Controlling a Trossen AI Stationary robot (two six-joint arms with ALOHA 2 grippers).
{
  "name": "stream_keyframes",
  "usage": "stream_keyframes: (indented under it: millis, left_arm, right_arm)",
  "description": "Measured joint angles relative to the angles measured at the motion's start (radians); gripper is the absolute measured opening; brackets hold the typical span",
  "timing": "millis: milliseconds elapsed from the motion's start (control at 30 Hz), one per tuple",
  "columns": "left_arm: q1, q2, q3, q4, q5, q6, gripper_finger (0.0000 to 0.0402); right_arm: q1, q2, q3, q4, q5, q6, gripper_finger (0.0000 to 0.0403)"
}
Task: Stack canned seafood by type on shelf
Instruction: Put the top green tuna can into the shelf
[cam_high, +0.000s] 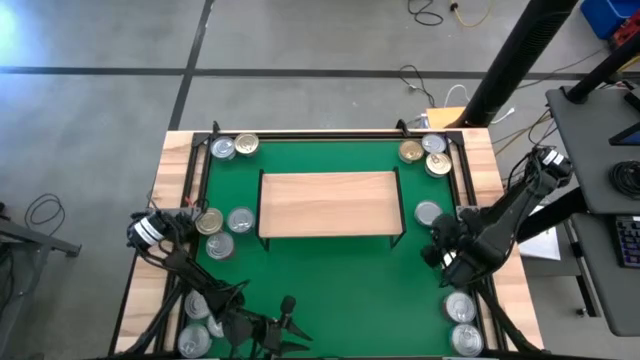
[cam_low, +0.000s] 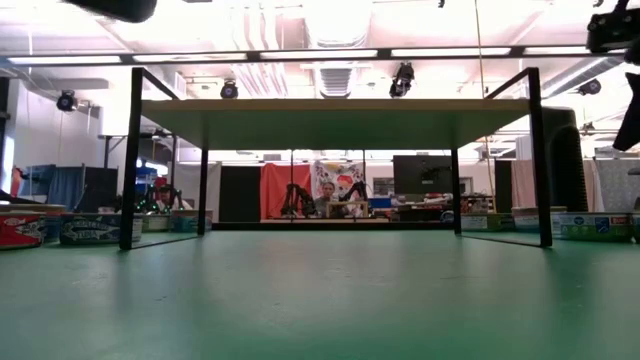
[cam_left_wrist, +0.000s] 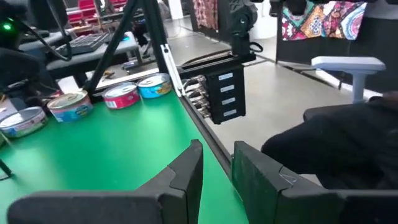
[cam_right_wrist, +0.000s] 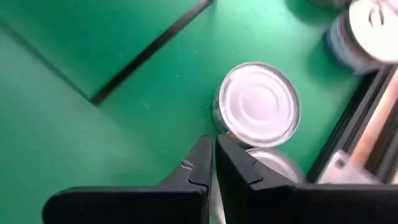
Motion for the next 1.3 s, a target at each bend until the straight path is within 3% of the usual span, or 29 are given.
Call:
stream_keyframes:
  millis: [267, 367, 433, 533, 667, 833, 1133, 1300]
  left_arm:
    - [0.027, 0.038, 0.023, 0.021, -0.06, 0.027, 0.0077]
    - [0.044, 0.039, 0.029, 0.02, -0.147, 0.032, 0.0077]
    - [0.05, 0.038, 0.03, 0.018, -0.219, 0.029, 0.0077]
    - [0.049, 0.036, 0.025, 0.005, -0.286, 0.017, 0.0077]
    - [0.033, 0.036, 0.016, -0.016, -0.287, 0.018, 0.0077]
    - [0.021, 0.036, 0.016, -0.034, -0.287, 0.025, 0.0077]
    - [0.057, 0.034, 0.015, 0.106, -0.298, 0.026, 0.0077]
    - [0.093, 0.034, 0.015, 0.169, -0.299, 0.068, 0.0077]
  right_arm:
    - [-0.146, 0.011, 0.0, -0.014, -0.187, -0.36, 0.0013]
    - [-0.197, 0.029, 0.0, -0.014, -0.183, -0.5, 0.0013]
    - [-0.213, 0.038, -0.002, -0.008, -0.126, -0.501, 0.0013]
    - [-0.215, 0.04, -0.012, -0.006, -0.038, -0.408, 0.0013]
    - [-0.215, 0.035, -0.038, -0.005, -0.035, -0.33, 0.0013]
    - [-0.228, -0.016, -0.057, -0.031, -0.019, -0.032, 0.0013]
    - [-0.258, -0.261, -0.033, -0.101, 0.347, 0.54, 0.0013]
    - [-0.325, -0.278, -0.11, 0.034, 0.449, 0.752, 0.0013]
